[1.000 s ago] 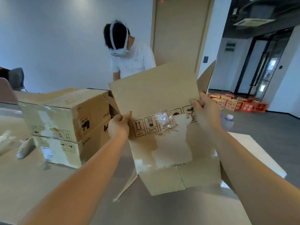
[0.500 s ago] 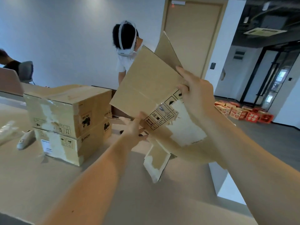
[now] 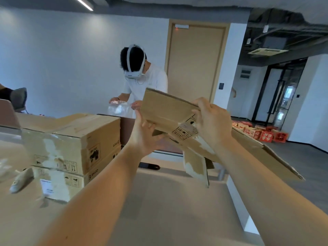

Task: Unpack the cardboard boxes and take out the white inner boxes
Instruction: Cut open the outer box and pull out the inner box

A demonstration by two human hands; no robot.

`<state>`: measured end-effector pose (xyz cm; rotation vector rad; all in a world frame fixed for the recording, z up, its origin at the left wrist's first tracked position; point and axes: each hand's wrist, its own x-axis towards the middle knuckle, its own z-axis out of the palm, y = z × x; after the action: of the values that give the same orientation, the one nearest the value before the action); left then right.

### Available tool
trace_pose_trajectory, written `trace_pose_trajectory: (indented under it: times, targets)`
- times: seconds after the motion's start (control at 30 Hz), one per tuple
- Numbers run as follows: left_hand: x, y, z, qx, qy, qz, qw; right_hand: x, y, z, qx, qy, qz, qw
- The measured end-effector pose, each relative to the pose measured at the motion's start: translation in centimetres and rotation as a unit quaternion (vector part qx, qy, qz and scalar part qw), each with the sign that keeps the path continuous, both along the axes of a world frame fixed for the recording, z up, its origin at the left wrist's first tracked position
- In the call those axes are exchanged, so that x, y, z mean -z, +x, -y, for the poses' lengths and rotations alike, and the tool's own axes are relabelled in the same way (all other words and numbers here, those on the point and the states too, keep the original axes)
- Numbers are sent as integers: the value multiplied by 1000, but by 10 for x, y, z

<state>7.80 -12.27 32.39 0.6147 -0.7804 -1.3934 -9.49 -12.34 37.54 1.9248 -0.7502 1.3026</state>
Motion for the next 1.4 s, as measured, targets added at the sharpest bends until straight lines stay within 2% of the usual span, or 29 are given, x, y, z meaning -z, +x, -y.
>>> trace_pose_trajectory:
  times: [0.17, 0.27, 0.37, 0.4, 0.47, 0.5, 0.57, 0.63, 0.77, 0.93, 1.2, 1.4]
  targets:
    - [8, 30, -11, 30, 92, -35, 995, 36, 13, 3, -39, 85, -75, 993]
    - [21, 41, -25, -1, 143, 3, 990, 62, 23, -3, -42, 161, -108, 980]
    - [49, 65, -34, -36, 218, 6, 975, 82, 39, -19, -39, 289, -149, 945]
    - [58, 76, -40, -50, 244, 31, 968, 90, 45, -22, -27, 357, -180, 916]
    - [75, 96, -58, -93, 287, 147, 942, 105, 58, -30, -5, 475, -224, 851]
    - [84, 105, -66, -109, 302, 216, 922, 113, 65, -33, -23, 520, -214, 827]
    - [97, 115, -81, -121, 318, 360, 869, 131, 71, -35, -52, 566, -167, 805]
    - [107, 116, -90, -125, 302, 466, 822, 150, 71, -34, -19, 583, -171, 794]
    - [132, 107, -87, -111, 254, 565, 777, 180, 59, -32, 23, 613, -167, 772]
    - [165, 71, -70, -71, 222, 677, 698, 203, 39, -23, 46, 635, -162, 754]
    - [230, 51, -34, -1, 141, 768, 625, 265, 33, 5, 94, 653, -154, 735]
    - [274, 76, 37, 50, 67, 828, 554, 323, 57, 51, 149, 686, -110, 704]
